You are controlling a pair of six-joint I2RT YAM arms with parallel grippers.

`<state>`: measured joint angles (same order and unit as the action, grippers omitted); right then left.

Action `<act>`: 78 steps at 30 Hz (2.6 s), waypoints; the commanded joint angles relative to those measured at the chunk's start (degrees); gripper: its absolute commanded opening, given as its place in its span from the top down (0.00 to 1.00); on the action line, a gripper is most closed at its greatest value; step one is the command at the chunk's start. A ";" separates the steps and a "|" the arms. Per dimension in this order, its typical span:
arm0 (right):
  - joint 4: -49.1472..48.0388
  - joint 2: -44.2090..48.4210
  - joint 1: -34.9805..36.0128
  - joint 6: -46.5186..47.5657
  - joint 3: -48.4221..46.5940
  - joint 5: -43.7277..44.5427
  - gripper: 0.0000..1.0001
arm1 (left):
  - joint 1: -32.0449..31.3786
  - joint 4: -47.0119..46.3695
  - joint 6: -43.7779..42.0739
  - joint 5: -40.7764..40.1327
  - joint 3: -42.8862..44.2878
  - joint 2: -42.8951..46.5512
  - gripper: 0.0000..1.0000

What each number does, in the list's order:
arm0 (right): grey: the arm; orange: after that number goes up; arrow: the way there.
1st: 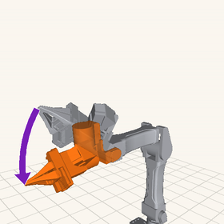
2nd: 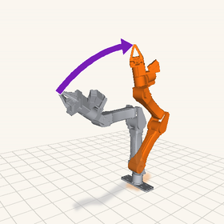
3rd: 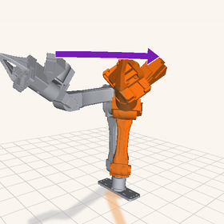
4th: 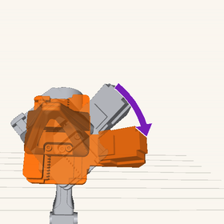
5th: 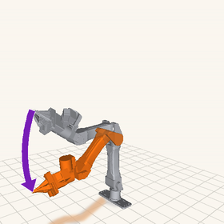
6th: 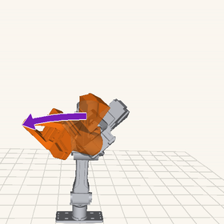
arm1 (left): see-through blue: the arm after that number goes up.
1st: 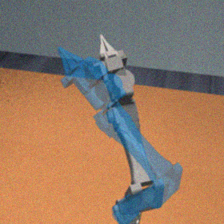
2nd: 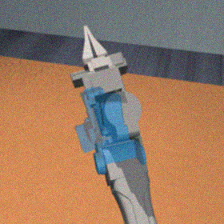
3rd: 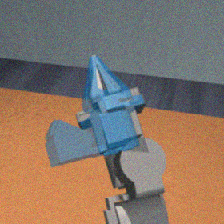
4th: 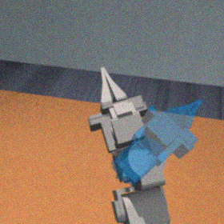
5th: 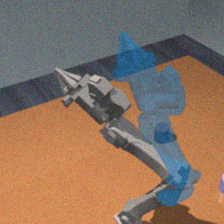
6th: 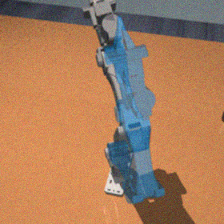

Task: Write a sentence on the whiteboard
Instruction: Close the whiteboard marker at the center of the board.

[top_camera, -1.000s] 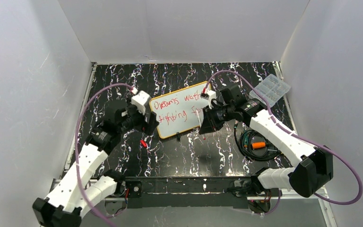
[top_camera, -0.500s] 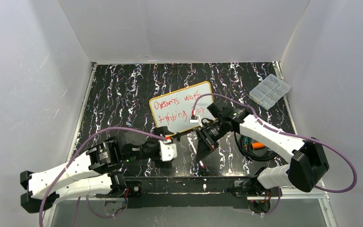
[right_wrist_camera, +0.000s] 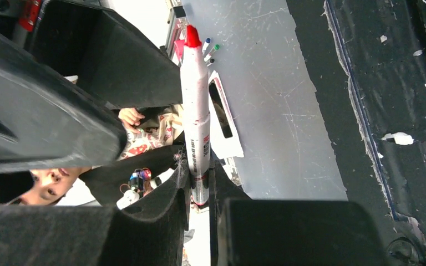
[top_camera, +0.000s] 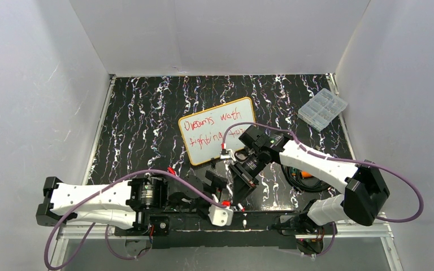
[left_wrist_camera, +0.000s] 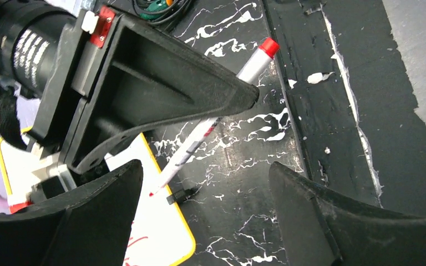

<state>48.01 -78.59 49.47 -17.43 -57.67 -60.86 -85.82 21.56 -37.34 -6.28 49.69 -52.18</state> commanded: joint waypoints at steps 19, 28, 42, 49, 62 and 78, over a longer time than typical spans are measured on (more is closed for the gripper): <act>1.59 3.25 2.40 1.15 -6.13 2.96 0.99 | -1.02 -6.80 6.15 -5.79 0.72 -7.23 0.98; -2.17 8.51 -6.39 -0.12 -5.22 10.97 0.52 | 2.31 -5.45 19.30 -6.62 -1.90 -3.43 1.00; -40.86 28.67 -13.97 -23.44 15.24 22.85 0.07 | 22.26 -5.44 39.50 21.78 -4.82 -1.74 1.00; -43.20 28.70 -11.91 -24.27 16.90 20.69 0.22 | 24.12 -5.81 43.89 28.10 -1.63 -4.73 1.00; -43.43 23.66 -3.27 -23.18 16.47 22.41 0.58 | 25.33 -4.84 44.30 29.22 -0.29 -5.58 1.00; -27.04 25.11 -3.15 -10.51 7.83 46.74 0.99 | 26.32 0.72 54.40 6.26 -2.50 -0.21 0.33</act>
<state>10.46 -54.46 46.26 -38.06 -42.02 -30.83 -60.36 18.26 10.48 14.09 47.72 -57.23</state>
